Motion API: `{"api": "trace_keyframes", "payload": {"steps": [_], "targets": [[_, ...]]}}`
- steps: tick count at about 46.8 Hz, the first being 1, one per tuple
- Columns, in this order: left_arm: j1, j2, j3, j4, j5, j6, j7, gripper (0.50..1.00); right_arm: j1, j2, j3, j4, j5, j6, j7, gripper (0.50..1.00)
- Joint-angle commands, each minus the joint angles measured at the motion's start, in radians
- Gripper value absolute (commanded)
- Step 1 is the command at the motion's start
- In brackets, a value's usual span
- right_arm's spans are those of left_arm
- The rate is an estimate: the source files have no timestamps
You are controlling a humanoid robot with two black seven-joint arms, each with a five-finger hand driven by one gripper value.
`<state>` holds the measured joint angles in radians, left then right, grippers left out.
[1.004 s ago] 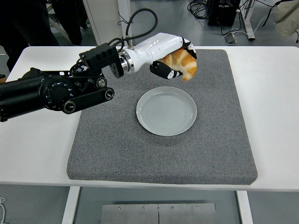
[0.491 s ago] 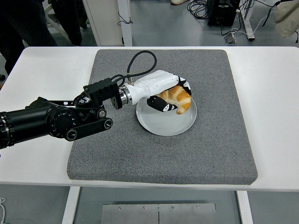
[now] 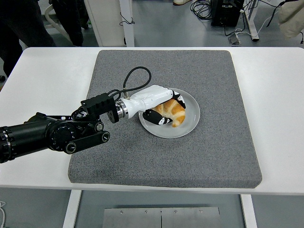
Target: Place the bread on the plate
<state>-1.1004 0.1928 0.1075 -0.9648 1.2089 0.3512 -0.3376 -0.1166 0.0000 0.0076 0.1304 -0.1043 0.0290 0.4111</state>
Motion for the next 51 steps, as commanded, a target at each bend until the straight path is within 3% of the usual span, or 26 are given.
{"api": "trace_keyframes", "payload": {"steps": [1,49,51], "targets": [[0.007,-0.001,0.000,0.014,0.000,0.000,-0.004,0.500,0.000,0.000,0.000,0.000,0.000,-0.001,0.000,1.000],[0.036,-0.035,-0.014,0.090,-0.023,0.000,-0.017,0.500,0.000,0.000,0.000,0.000,0.000,0.000,0.000,1.000],[0.036,-0.036,-0.015,0.093,-0.025,0.000,-0.017,0.520,0.000,0.000,0.000,0.000,0.000,0.000,0.000,1.000]]}}
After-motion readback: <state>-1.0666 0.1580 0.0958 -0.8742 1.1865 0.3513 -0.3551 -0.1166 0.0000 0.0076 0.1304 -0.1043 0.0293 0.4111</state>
